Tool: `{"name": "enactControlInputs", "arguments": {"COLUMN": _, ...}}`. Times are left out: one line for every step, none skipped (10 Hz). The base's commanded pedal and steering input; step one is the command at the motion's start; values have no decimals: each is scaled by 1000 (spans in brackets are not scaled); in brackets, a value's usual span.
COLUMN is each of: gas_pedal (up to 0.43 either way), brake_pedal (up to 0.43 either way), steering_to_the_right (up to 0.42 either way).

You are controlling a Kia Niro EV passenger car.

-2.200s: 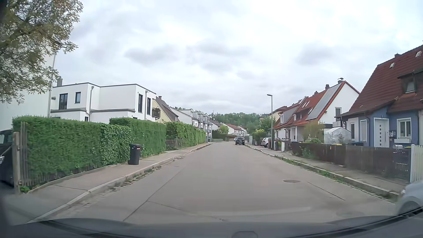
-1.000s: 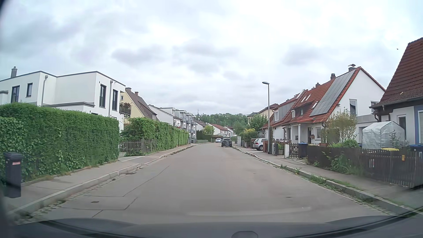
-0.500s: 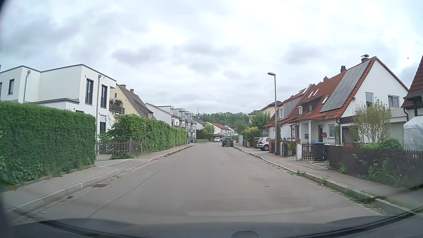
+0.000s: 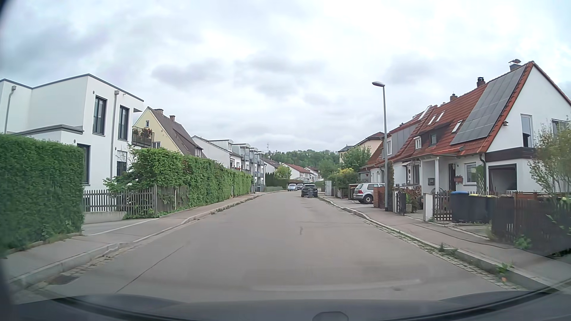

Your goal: Follow the waypoints while adhering to traffic rules and regulations

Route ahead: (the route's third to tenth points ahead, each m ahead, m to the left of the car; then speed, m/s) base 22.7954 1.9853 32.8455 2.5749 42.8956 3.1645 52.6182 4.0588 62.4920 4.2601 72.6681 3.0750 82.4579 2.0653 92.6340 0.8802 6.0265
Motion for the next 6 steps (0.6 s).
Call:
{"name": "enactControlInputs", "arguments": {"gas_pedal": 0, "brake_pedal": 0, "steering_to_the_right": 16}}
{"name": "enactControlInputs", "arguments": {"gas_pedal": 0, "brake_pedal": 0, "steering_to_the_right": 21}}
{"name": "enactControlInputs", "arguments": {"gas_pedal": 0, "brake_pedal": 0, "steering_to_the_right": 25}}
{"name": "enactControlInputs", "arguments": {"gas_pedal": 0, "brake_pedal": 0, "steering_to_the_right": 30}}
{"name": "enactControlInputs", "arguments": {"gas_pedal": 0, "brake_pedal": 0, "steering_to_the_right": 32}}
{"name": "enactControlInputs", "arguments": {"gas_pedal": 0, "brake_pedal": 0, "steering_to_the_right": 33}}
